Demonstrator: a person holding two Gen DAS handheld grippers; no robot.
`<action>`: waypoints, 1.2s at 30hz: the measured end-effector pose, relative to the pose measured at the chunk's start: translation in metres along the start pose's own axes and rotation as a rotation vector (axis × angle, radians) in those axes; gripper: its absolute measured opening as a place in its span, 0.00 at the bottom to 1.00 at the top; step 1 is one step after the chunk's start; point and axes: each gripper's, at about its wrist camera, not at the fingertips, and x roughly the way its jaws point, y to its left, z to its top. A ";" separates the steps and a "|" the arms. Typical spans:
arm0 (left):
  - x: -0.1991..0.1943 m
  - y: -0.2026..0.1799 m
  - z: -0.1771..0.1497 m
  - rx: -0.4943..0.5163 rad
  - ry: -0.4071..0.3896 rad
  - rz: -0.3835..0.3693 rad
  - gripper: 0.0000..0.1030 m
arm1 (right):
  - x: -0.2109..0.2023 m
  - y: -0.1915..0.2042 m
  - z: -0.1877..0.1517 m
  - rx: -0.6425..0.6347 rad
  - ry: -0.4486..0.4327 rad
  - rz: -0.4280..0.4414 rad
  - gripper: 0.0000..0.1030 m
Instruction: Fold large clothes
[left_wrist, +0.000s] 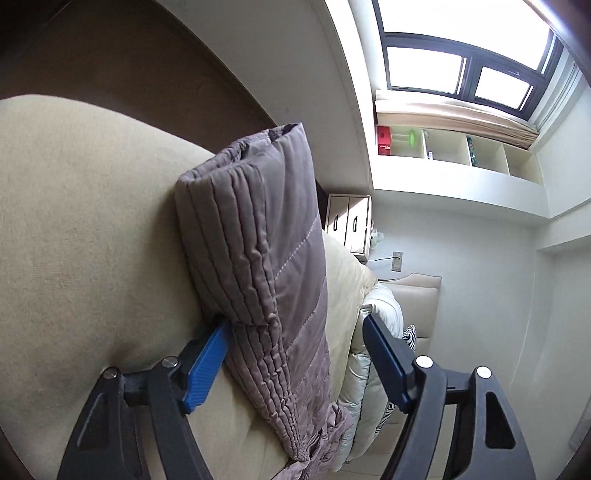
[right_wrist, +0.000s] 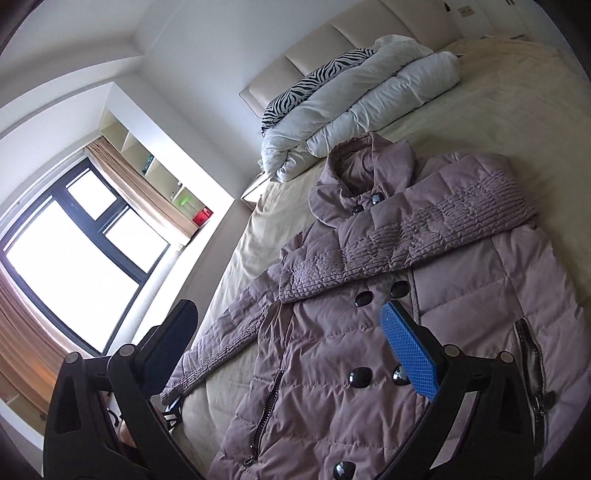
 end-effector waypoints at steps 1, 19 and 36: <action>0.002 -0.001 0.001 -0.012 -0.006 0.009 0.72 | -0.001 -0.001 -0.001 0.001 0.001 -0.002 0.98; 0.006 0.012 0.011 -0.124 -0.055 0.072 0.45 | -0.007 -0.017 -0.011 0.029 0.031 -0.017 0.97; -0.001 -0.186 -0.147 0.851 0.100 -0.058 0.14 | -0.035 -0.069 -0.011 0.091 0.002 -0.022 0.92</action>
